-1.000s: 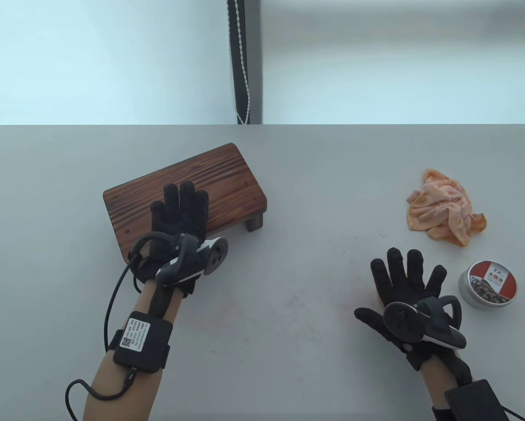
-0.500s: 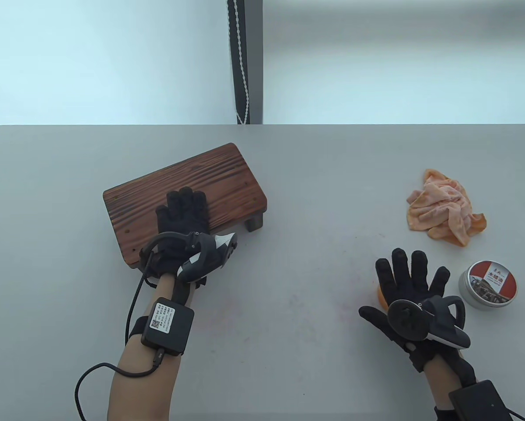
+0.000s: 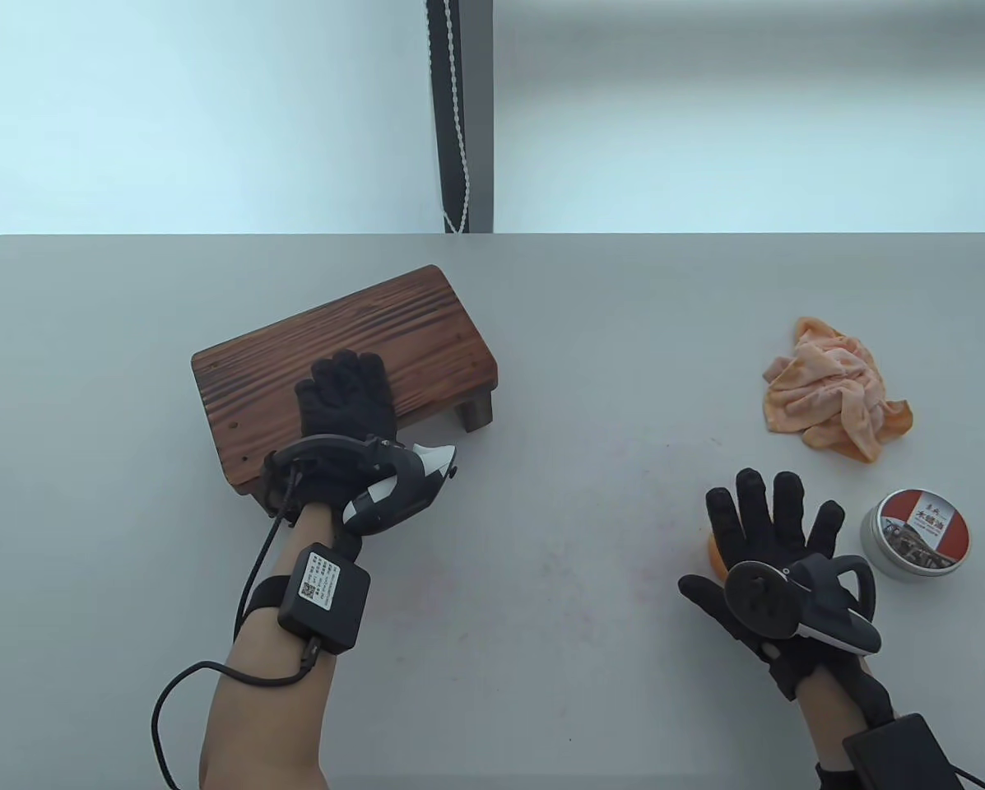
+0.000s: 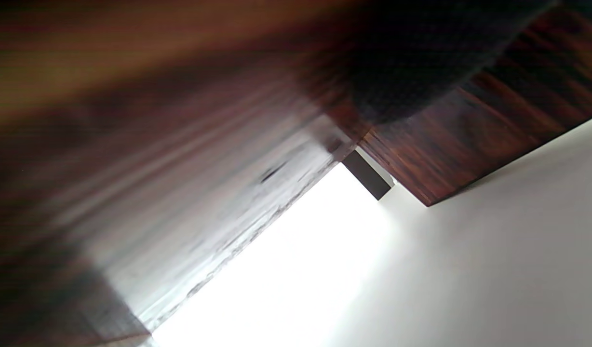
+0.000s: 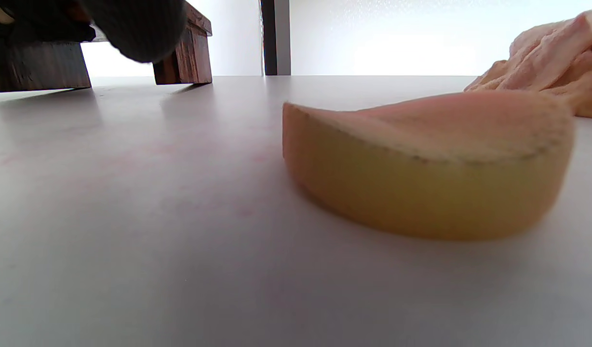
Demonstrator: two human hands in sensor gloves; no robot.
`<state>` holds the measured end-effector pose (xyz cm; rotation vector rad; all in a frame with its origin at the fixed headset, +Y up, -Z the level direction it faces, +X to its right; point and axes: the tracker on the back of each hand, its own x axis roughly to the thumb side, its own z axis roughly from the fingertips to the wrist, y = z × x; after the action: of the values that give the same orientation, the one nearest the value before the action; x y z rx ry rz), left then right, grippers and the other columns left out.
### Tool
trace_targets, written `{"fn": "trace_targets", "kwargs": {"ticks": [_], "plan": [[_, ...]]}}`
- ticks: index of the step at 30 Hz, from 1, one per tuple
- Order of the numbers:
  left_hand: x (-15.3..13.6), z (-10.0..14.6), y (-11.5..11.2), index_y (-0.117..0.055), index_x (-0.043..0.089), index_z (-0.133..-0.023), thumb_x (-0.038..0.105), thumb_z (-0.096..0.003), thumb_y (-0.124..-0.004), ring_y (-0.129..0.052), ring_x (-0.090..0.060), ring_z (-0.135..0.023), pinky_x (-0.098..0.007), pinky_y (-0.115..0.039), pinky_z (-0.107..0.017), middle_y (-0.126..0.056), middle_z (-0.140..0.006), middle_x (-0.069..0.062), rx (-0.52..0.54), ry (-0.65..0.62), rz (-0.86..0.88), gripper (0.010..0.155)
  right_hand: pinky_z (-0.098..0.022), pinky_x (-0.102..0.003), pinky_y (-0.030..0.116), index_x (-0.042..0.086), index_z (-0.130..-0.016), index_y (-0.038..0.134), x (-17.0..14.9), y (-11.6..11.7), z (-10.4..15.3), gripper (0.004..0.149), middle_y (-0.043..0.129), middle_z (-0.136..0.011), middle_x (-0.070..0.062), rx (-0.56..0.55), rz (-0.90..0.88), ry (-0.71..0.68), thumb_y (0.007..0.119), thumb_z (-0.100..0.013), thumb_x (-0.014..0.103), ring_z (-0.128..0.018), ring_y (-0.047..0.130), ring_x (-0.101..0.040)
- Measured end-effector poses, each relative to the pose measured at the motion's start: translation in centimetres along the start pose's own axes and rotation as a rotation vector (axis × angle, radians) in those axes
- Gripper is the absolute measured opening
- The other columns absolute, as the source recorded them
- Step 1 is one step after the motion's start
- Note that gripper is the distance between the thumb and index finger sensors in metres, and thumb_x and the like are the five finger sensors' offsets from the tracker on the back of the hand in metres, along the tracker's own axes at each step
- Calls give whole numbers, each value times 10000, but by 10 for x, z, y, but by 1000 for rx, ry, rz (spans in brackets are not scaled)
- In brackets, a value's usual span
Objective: Dip and apply wood wax on stool
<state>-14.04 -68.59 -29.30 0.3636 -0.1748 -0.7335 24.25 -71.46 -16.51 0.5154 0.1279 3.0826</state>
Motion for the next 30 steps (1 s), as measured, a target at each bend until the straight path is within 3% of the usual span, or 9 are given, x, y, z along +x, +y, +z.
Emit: {"fn": "trace_targets", "kwargs": {"ticks": [7, 13, 20, 30], "plan": [[-8, -13, 15, -640, -24, -1043, 355, -498, -949, -1006, -432, -804, -565, -987, -551, -879, -967, -274, 57, -23, -1, 732, -501, -905, 167, 1, -1149, 189, -2, 0, 0, 981, 178, -1198, -438, 4, -11, 7, 719, -562, 581, -971, 91, -742], [-3, -17, 52, -646, -31, -1039, 357, -500, -946, -1015, -431, -796, -561, -995, -542, -888, -960, -276, 189, -52, 59, 729, -500, -905, 167, 1, -1149, 190, -3, -1, 1, 979, 176, -1197, -438, 8, -13, 19, 718, -563, 581, -970, 93, -743], [41, -9, 93, -646, -37, -1038, 355, -498, -949, -1023, -427, -786, -557, -990, -542, -898, -954, -274, 313, -131, 107, 733, -501, -904, 168, -1, -1148, 186, -5, -1, 1, 982, 176, -1196, -441, 10, -22, 26, 716, -562, 582, -968, 92, -744], [94, -5, 108, -643, -41, -1035, 345, -495, -959, -1019, -436, -783, -566, -981, -545, -897, -947, -282, 352, -193, 151, 735, -503, -902, 170, -3, -1148, 188, -13, -5, 5, 980, 178, -1196, -441, -9, -68, 45, 716, -563, 580, -966, 89, -745]]}}
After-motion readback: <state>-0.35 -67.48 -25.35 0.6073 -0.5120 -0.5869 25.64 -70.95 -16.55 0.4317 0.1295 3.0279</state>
